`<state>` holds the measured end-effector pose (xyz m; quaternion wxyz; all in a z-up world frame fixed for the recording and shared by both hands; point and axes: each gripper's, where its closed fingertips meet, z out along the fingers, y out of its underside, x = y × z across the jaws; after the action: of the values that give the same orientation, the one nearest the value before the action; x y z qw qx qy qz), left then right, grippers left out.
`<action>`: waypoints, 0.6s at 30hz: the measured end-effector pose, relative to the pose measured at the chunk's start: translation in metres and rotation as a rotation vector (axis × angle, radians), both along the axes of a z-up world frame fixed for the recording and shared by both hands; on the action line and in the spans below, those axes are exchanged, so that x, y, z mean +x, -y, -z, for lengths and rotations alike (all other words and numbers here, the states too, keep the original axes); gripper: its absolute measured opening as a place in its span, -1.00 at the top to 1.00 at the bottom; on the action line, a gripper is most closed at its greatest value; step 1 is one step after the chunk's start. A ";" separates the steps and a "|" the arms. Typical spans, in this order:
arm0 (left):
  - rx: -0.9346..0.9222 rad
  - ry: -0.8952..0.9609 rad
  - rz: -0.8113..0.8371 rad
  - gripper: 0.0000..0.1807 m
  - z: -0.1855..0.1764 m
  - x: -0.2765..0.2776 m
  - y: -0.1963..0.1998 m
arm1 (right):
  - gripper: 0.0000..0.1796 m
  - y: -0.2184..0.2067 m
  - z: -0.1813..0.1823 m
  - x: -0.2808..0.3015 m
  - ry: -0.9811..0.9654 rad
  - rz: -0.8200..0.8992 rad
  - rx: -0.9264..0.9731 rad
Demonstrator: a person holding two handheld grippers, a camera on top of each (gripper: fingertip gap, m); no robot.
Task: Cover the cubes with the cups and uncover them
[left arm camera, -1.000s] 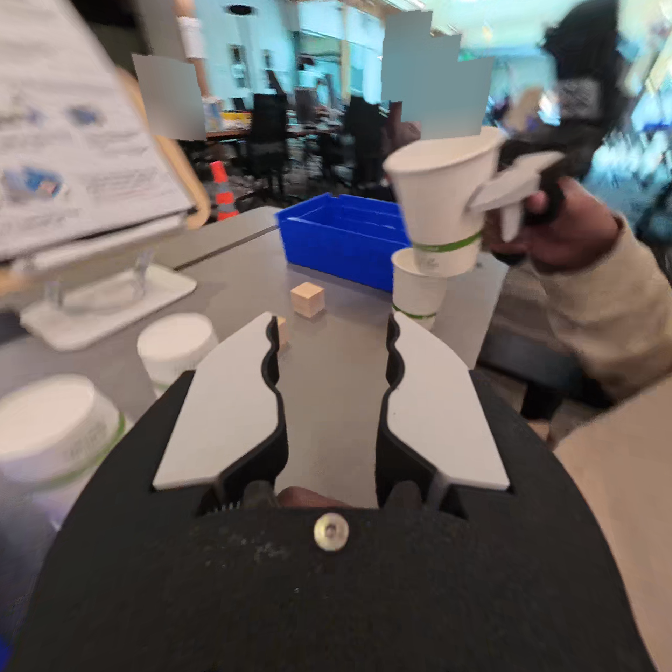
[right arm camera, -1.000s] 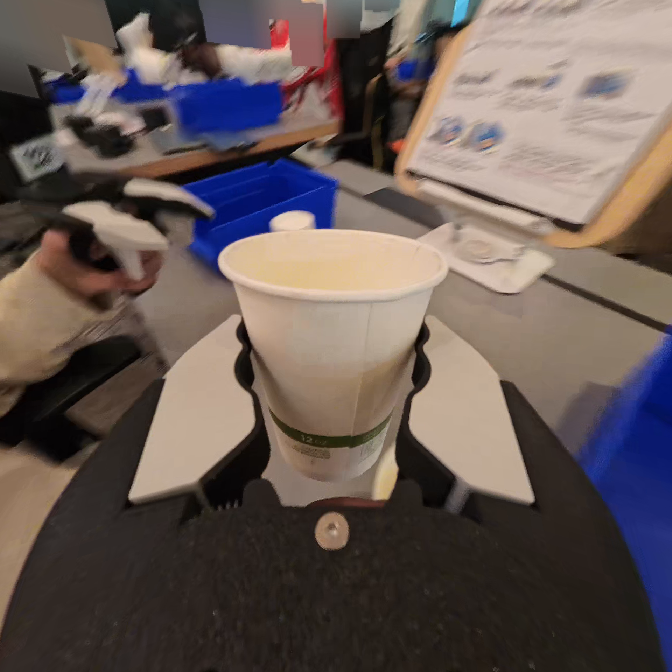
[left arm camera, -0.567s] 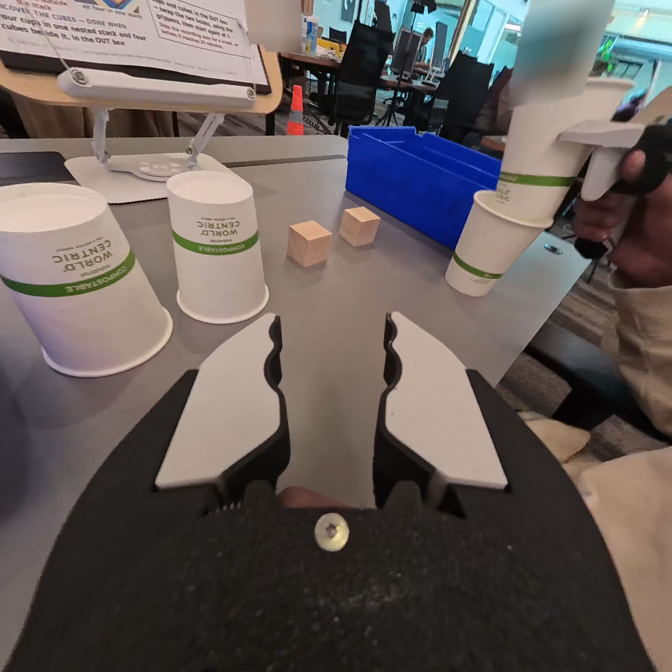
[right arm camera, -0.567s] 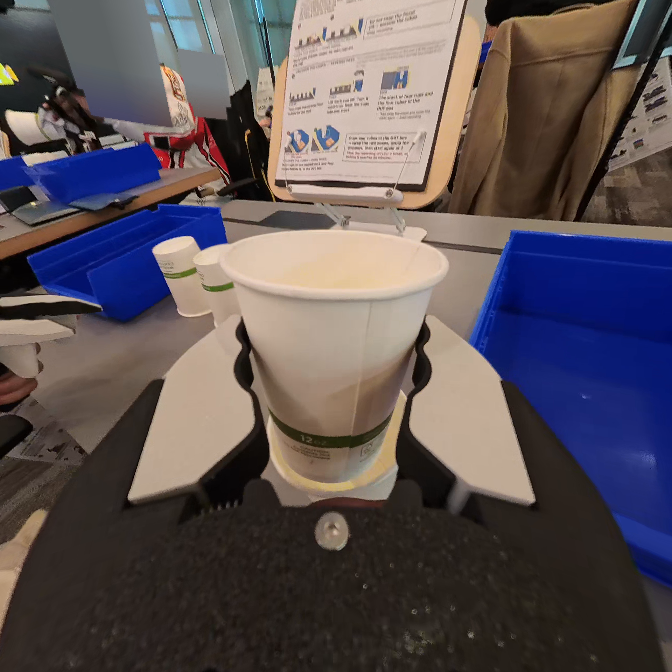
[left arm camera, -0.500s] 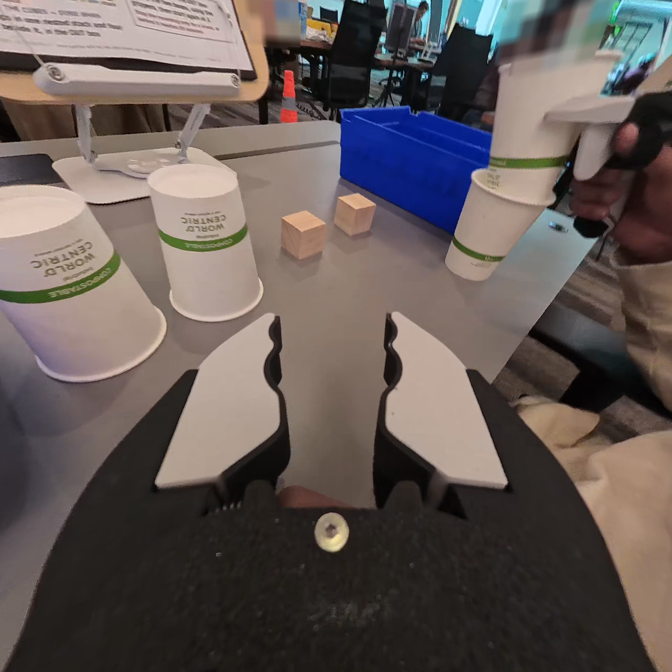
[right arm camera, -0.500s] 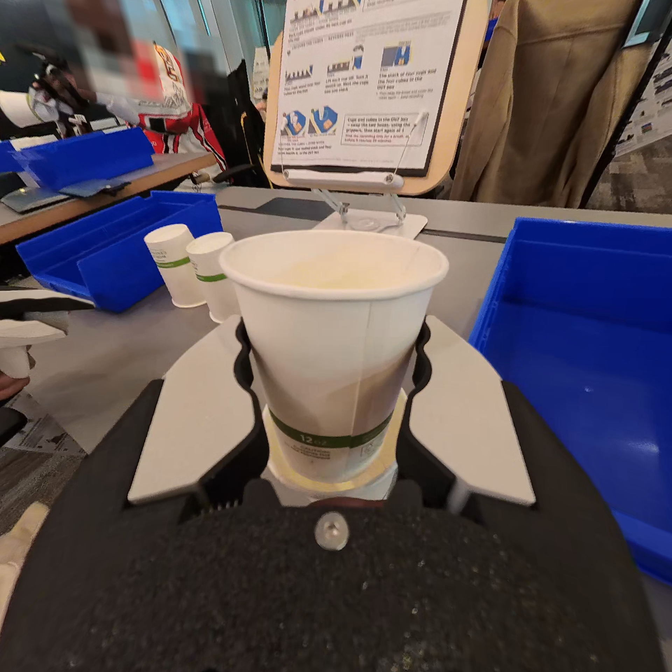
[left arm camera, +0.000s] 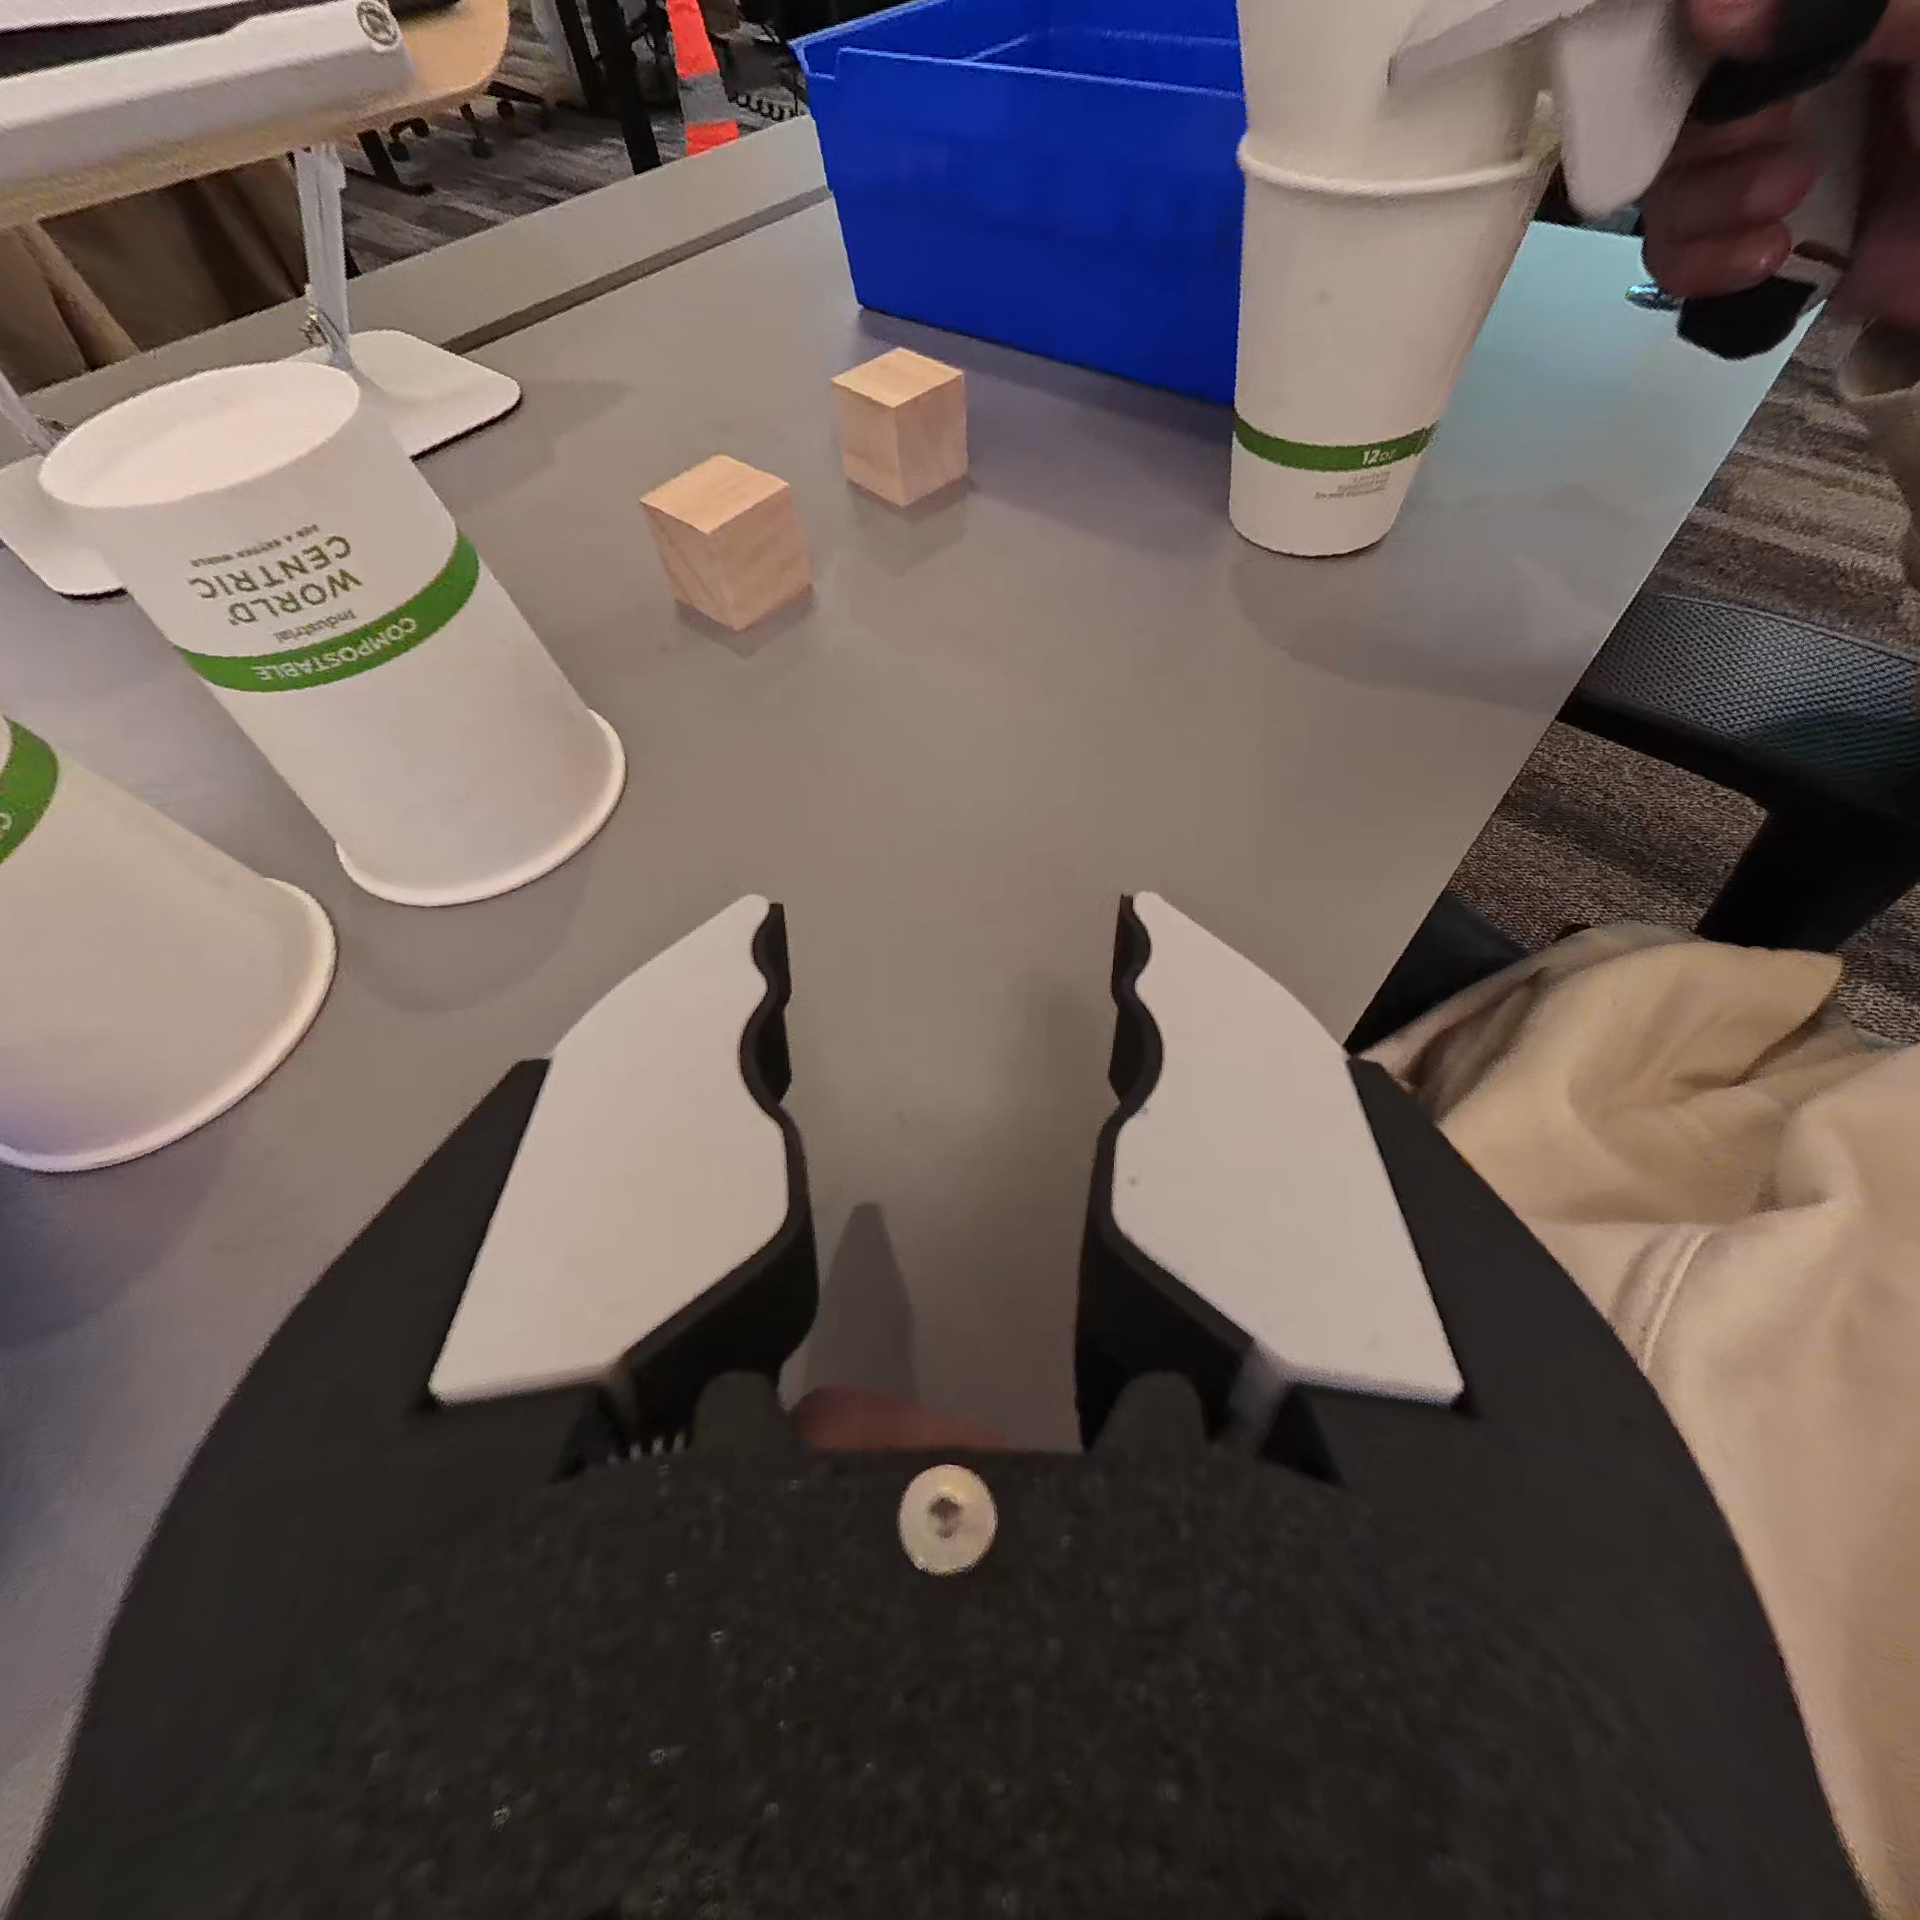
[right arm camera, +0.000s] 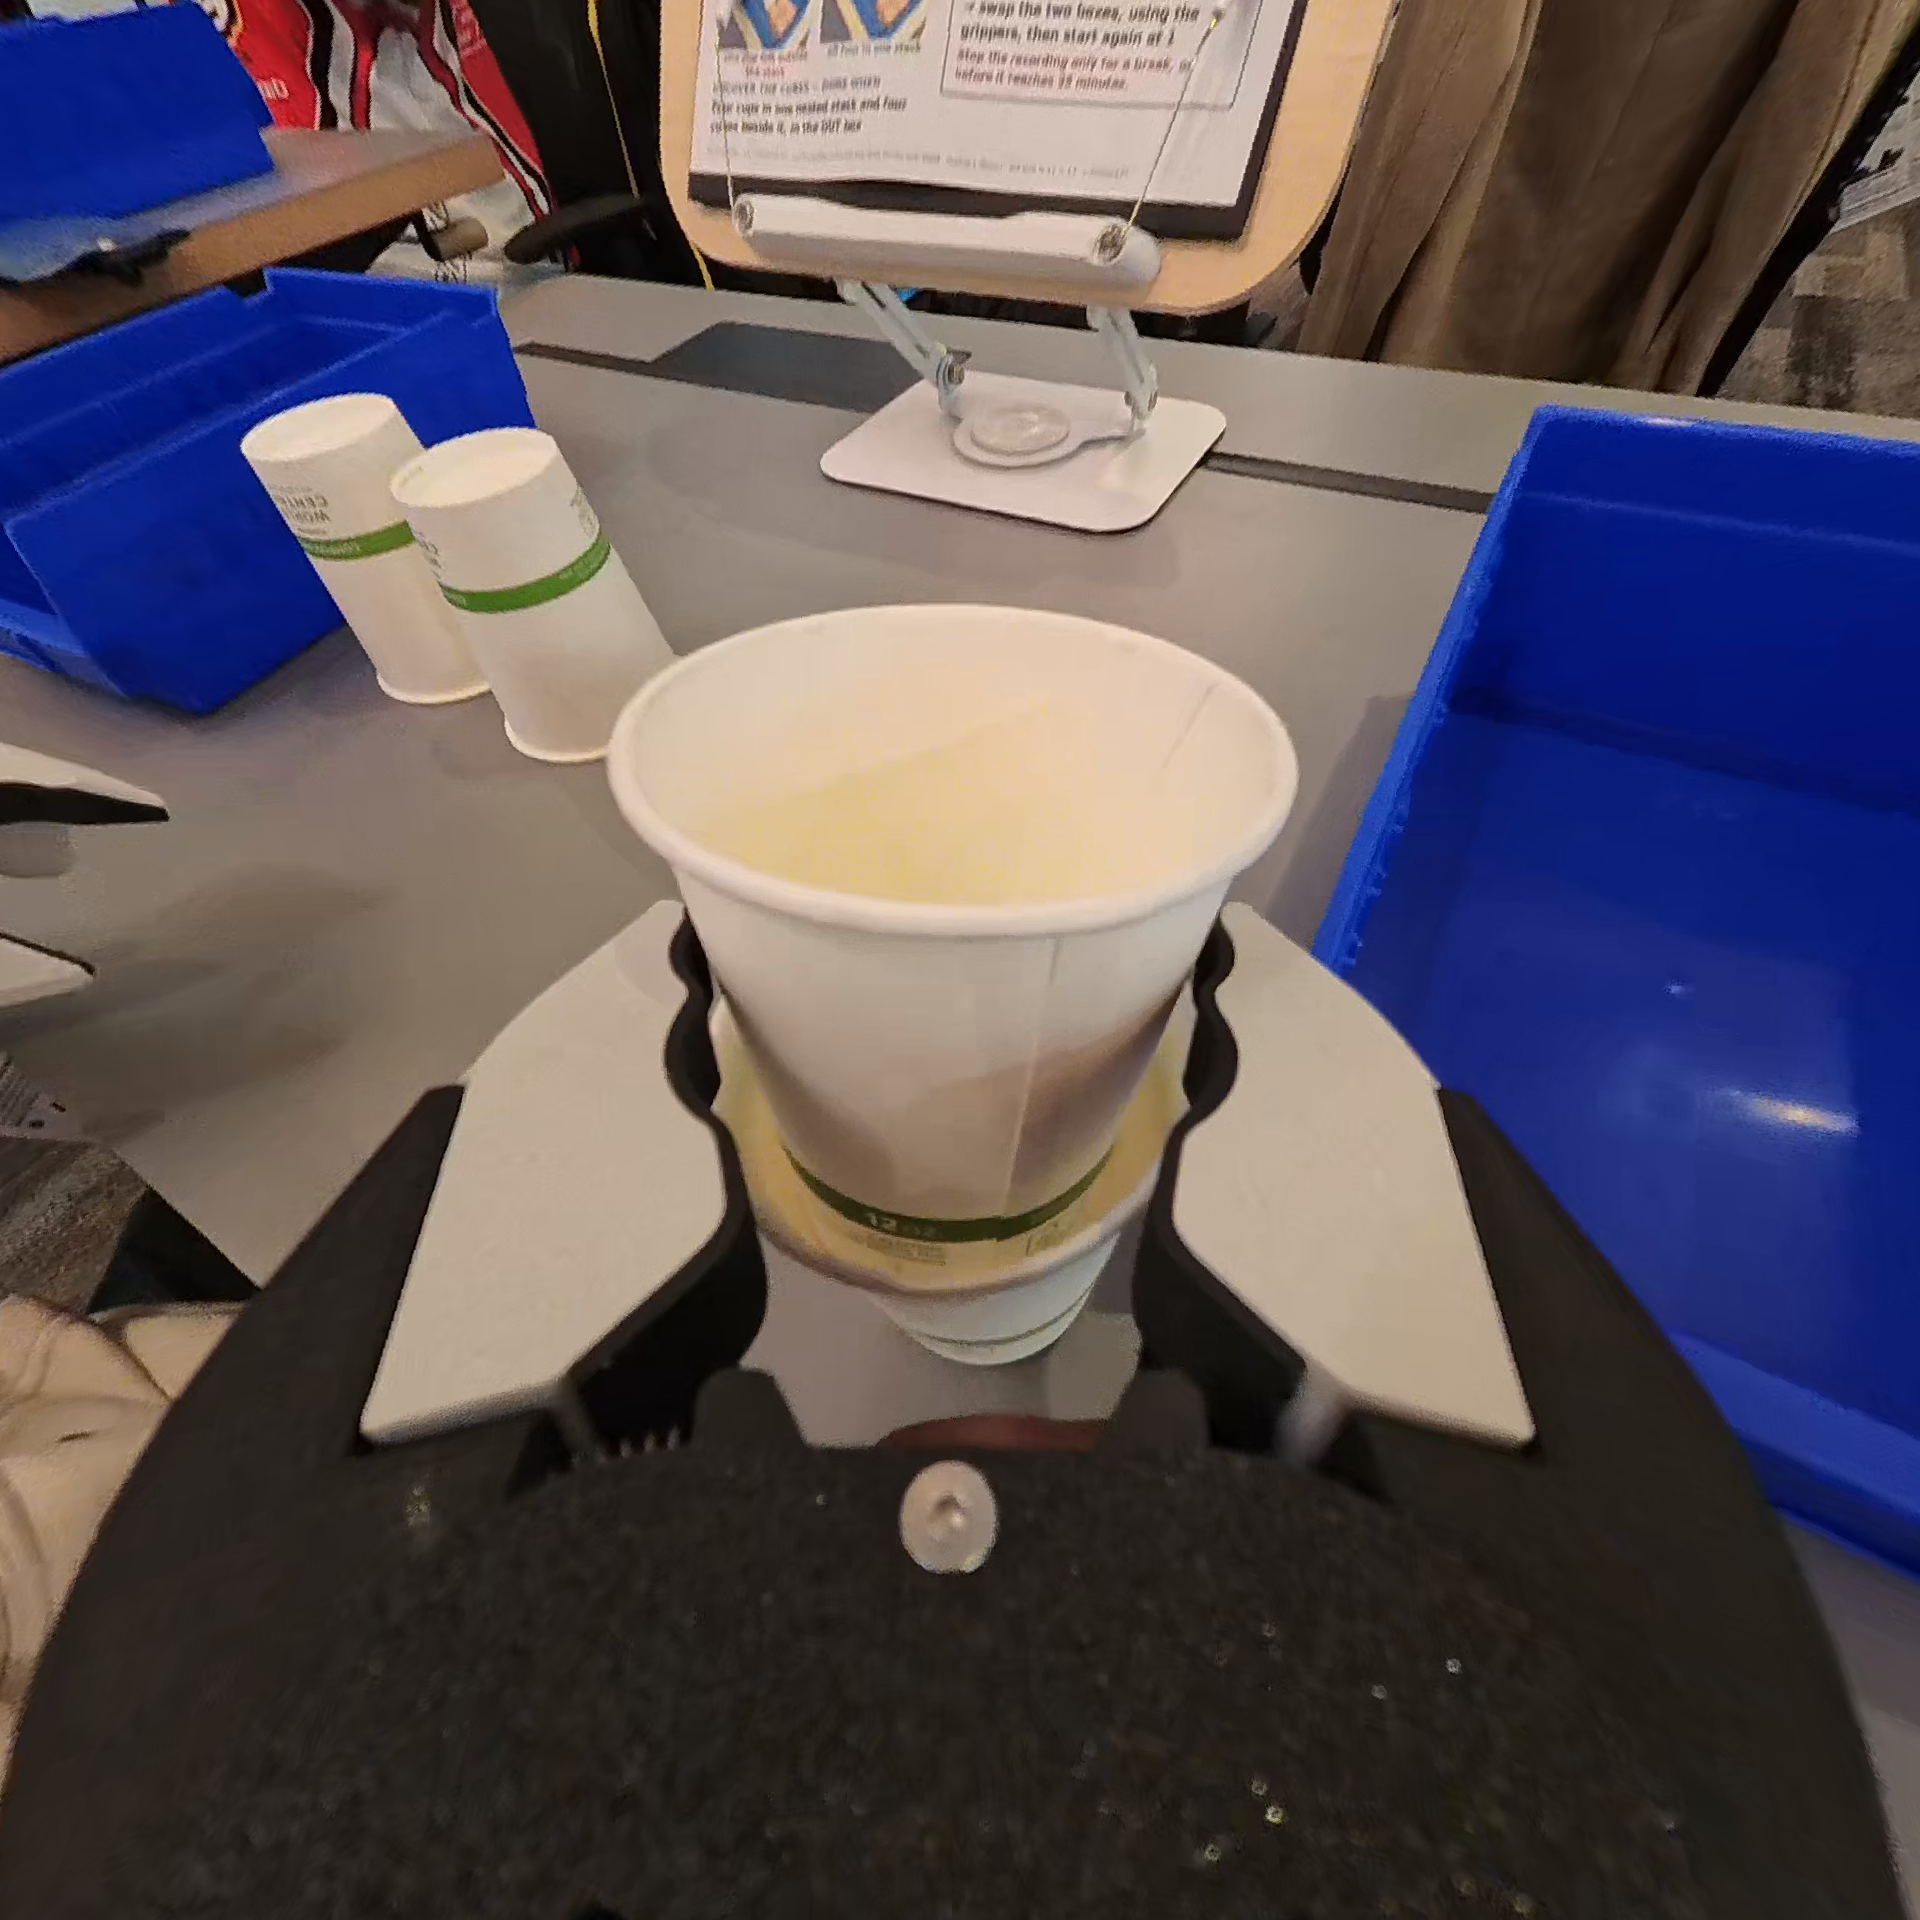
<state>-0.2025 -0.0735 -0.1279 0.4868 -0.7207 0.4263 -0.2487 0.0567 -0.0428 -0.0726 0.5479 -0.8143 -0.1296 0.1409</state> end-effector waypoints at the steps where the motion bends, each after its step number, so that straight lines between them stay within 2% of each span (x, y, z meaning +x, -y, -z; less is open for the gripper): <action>1: -0.001 0.007 0.000 0.34 -0.001 0.000 0.000 | 0.01 0.001 0.002 0.000 0.002 -0.003 -0.004; 4: -0.015 0.022 0.007 0.34 -0.003 -0.001 0.001 | 0.00 0.006 0.007 -0.005 -0.015 -0.048 -0.031; 9: -0.018 0.020 0.009 0.34 -0.004 -0.003 0.001 | -0.22 0.016 0.010 -0.015 -0.038 -0.143 -0.064; 11: -0.014 0.017 0.010 0.34 -0.004 -0.004 0.001 | -0.24 0.019 0.009 -0.016 -0.049 -0.165 -0.064; 15: -0.009 0.008 0.011 0.34 -0.003 -0.003 0.002 | -0.36 0.028 0.009 -0.001 0.033 -0.144 -0.070; 18: 0.008 0.025 -0.016 0.34 -0.008 -0.006 -0.002 | -0.33 0.034 -0.025 0.018 0.073 -0.063 0.076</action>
<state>-0.2090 -0.0711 -0.1202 0.4970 -0.7188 0.4155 -0.2523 0.0748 -0.0770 -0.0479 0.5687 -0.7930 -0.1803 0.1234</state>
